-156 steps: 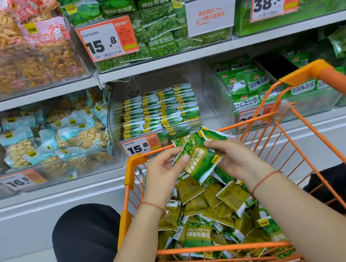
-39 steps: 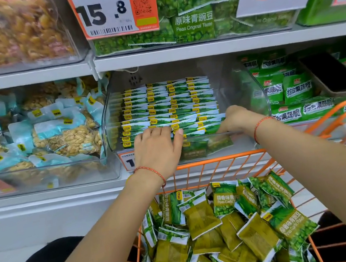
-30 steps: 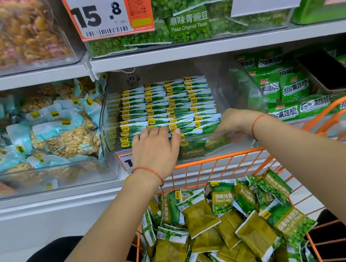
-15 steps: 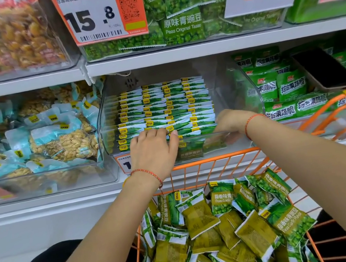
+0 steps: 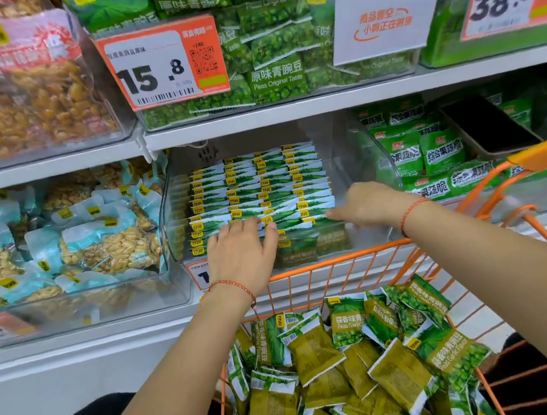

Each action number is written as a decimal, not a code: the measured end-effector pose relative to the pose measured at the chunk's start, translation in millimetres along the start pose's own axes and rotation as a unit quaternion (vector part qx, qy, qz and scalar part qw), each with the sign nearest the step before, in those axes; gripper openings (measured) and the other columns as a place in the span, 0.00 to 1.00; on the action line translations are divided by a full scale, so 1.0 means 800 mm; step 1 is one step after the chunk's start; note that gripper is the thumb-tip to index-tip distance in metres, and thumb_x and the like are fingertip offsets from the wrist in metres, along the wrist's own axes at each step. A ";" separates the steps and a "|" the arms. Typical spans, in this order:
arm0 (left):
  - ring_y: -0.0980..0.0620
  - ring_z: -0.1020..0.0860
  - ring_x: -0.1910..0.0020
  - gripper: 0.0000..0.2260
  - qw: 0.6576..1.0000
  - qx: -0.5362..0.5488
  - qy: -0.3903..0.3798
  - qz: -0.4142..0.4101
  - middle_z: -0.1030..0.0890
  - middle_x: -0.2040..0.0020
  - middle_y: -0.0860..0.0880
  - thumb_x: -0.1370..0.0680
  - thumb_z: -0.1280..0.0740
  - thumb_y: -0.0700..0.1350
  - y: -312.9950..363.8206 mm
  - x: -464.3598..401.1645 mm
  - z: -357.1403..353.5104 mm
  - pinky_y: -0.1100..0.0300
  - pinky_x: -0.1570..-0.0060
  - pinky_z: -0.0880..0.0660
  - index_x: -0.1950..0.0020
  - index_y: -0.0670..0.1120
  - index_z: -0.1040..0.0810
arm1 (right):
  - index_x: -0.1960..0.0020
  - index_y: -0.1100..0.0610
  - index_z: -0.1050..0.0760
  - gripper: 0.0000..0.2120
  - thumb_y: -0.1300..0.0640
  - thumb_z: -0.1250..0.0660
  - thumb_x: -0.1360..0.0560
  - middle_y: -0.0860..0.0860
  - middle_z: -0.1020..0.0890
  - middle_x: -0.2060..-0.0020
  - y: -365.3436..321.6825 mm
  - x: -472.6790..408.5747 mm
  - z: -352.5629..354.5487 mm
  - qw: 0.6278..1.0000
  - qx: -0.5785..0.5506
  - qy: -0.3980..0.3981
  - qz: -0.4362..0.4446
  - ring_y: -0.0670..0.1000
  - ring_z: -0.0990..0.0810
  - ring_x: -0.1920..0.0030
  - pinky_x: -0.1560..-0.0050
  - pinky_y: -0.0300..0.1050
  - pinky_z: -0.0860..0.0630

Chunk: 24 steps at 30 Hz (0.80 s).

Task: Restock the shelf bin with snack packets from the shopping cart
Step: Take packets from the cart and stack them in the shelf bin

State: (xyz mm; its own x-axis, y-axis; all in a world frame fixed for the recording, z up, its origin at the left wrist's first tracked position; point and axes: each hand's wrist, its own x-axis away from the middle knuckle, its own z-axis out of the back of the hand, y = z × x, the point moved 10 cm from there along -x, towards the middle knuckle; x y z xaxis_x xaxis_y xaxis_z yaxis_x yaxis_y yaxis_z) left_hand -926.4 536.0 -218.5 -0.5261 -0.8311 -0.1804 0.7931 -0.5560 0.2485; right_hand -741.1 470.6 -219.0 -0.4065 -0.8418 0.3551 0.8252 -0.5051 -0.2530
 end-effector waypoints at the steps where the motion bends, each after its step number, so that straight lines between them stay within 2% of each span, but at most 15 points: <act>1: 0.45 0.29 0.38 0.20 1.000 0.016 0.019 -0.009 0.23 0.39 0.46 0.18 0.49 0.56 0.000 0.002 0.007 0.52 0.40 0.36 0.33 0.47 0.28 | 0.72 0.59 0.31 0.26 0.42 0.40 0.21 0.56 0.26 0.70 -0.003 0.008 0.004 1.000 -0.010 0.014 0.011 0.52 0.29 0.71 0.70 0.42 0.36; 3: 0.44 0.28 0.40 0.21 0.994 0.062 0.083 -0.046 0.22 0.41 0.46 0.19 0.49 0.55 0.009 0.013 0.029 0.51 0.41 0.35 0.34 0.46 0.27 | 0.61 0.60 0.20 0.20 0.45 0.37 0.22 0.56 0.19 0.62 -0.008 0.025 0.018 0.993 -0.083 0.073 0.047 0.54 0.23 0.61 0.62 0.42 0.32; 4: 0.44 0.27 0.41 0.21 0.987 0.089 0.113 -0.072 0.21 0.43 0.46 0.20 0.49 0.55 0.018 0.023 0.040 0.51 0.43 0.34 0.36 0.45 0.26 | 0.56 0.59 0.18 0.16 0.48 0.36 0.23 0.54 0.17 0.56 -0.010 0.037 0.031 0.979 -0.145 0.127 0.068 0.54 0.21 0.56 0.58 0.42 0.30; 5: 0.44 0.26 0.43 0.21 0.979 0.117 0.131 -0.102 0.21 0.45 0.46 0.21 0.48 0.54 0.031 0.037 0.050 0.51 0.44 0.32 0.37 0.45 0.24 | 0.55 0.57 0.17 0.13 0.50 0.36 0.23 0.53 0.16 0.55 -0.009 0.051 0.043 0.955 -0.218 0.181 0.084 0.53 0.20 0.55 0.56 0.43 0.28; 7: 0.46 0.23 0.48 0.18 0.964 0.149 0.127 -0.180 0.19 0.49 0.47 0.21 0.46 0.50 0.063 0.071 0.056 0.54 0.48 0.28 0.42 0.44 0.22 | 0.62 0.54 0.18 0.12 0.53 0.35 0.23 0.50 0.16 0.64 0.001 0.077 0.049 0.893 -0.370 0.238 0.095 0.49 0.19 0.62 0.58 0.45 0.24; 9: 0.49 0.22 0.53 0.14 0.956 0.118 0.098 -0.249 0.18 0.54 0.48 0.22 0.43 0.48 0.093 0.107 0.042 0.59 0.56 0.28 0.46 0.45 0.20 | 0.69 0.52 0.21 0.16 0.52 0.36 0.23 0.48 0.20 0.74 0.012 0.096 0.033 0.857 -0.458 0.224 0.075 0.46 0.22 0.73 0.65 0.42 0.27; 10: 0.49 0.23 0.53 0.12 0.960 0.089 0.048 -0.261 0.18 0.54 0.48 0.22 0.42 0.47 0.102 0.118 0.023 0.60 0.58 0.30 0.47 0.45 0.21 | 0.72 0.54 0.22 0.19 0.52 0.36 0.24 0.48 0.20 0.77 0.016 0.103 0.021 0.867 -0.452 0.204 0.056 0.46 0.23 0.75 0.66 0.42 0.28; 12: 0.45 0.25 0.43 0.13 0.969 0.017 -0.112 -0.219 0.21 0.45 0.45 0.21 0.40 0.48 0.096 0.128 -0.040 0.58 0.50 0.29 0.40 0.46 0.25 | 0.71 0.57 0.20 0.20 0.50 0.36 0.24 0.50 0.18 0.74 0.023 0.115 -0.011 0.947 -0.296 0.124 0.011 0.48 0.20 0.72 0.62 0.44 0.24; 13: 0.43 0.29 0.37 0.18 0.962 -0.034 -0.207 -0.177 0.25 0.37 0.44 0.22 0.39 0.51 0.082 0.135 -0.074 0.55 0.43 0.30 0.33 0.47 0.30 | 0.68 0.59 0.19 0.18 0.50 0.36 0.25 0.51 0.16 0.70 0.028 0.120 -0.029 0.980 -0.185 0.077 -0.010 0.49 0.18 0.67 0.58 0.44 0.23; 14: 0.42 0.33 0.32 0.27 0.945 -0.076 -0.283 -0.144 0.31 0.31 0.43 0.23 0.37 0.55 0.069 0.146 -0.101 0.52 0.37 0.32 0.27 0.47 0.37 | 0.64 0.60 0.20 0.15 0.51 0.35 0.25 0.51 0.16 0.65 0.036 0.123 -0.049 0.995 -0.091 0.036 -0.028 0.51 0.17 0.62 0.55 0.43 0.23; 15: 0.41 0.37 0.29 0.35 0.931 -0.103 -0.328 -0.125 0.37 0.26 0.42 0.25 0.35 0.58 0.059 0.155 -0.116 0.49 0.33 0.35 0.24 0.48 0.45 | 0.61 0.59 0.23 0.12 0.51 0.33 0.25 0.52 0.19 0.63 0.045 0.125 -0.065 0.999 -0.031 0.009 -0.038 0.54 0.18 0.57 0.55 0.42 0.25; 17: 0.40 0.39 0.28 0.43 0.925 -0.125 -0.338 -0.122 0.41 0.25 0.42 0.27 0.32 0.61 0.056 0.159 -0.126 0.47 0.31 0.37 0.22 0.49 0.53 | 0.63 0.57 0.31 0.12 0.53 0.31 0.27 0.52 0.27 0.64 0.060 0.122 -0.092 0.999 -0.002 -0.018 -0.049 0.56 0.23 0.55 0.58 0.43 0.30; 19: 0.40 0.38 0.29 0.43 0.930 -0.123 -0.319 -0.133 0.39 0.26 0.41 0.27 0.31 0.59 0.058 0.157 -0.125 0.47 0.32 0.36 0.22 0.49 0.54 | 0.56 0.57 0.26 0.07 0.54 0.30 0.28 0.53 0.23 0.58 0.061 0.120 -0.107 0.998 -0.023 -0.025 -0.051 0.56 0.23 0.53 0.56 0.44 0.26; 21: 0.41 0.37 0.29 0.39 0.936 -0.104 -0.307 -0.140 0.37 0.27 0.41 0.26 0.32 0.54 0.060 0.158 -0.120 0.50 0.33 0.35 0.22 0.49 0.50 | 0.42 0.58 0.23 0.14 0.57 0.31 0.27 0.55 0.20 0.47 0.059 0.116 -0.115 0.998 -0.035 -0.020 -0.053 0.56 0.21 0.48 0.49 0.48 0.22; 24: 0.43 0.32 0.34 0.29 0.951 -0.019 -0.287 -0.111 0.32 0.30 0.43 0.23 0.37 0.49 0.056 0.154 -0.104 0.54 0.40 0.30 0.24 0.49 0.43 | 0.37 0.57 0.26 0.18 0.62 0.35 0.27 0.55 0.21 0.44 0.057 0.115 -0.122 0.999 -0.015 -0.014 -0.047 0.56 0.22 0.45 0.47 0.49 0.22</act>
State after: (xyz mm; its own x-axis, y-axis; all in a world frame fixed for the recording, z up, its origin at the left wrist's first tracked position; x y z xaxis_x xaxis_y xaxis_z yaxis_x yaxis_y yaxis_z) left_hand -930.3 409.9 -309.1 -0.7547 -0.5686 0.3274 0.6471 -0.7273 0.2287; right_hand -779.3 351.9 -285.3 -0.4694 -0.7852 0.4038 0.7722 -0.5869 -0.2435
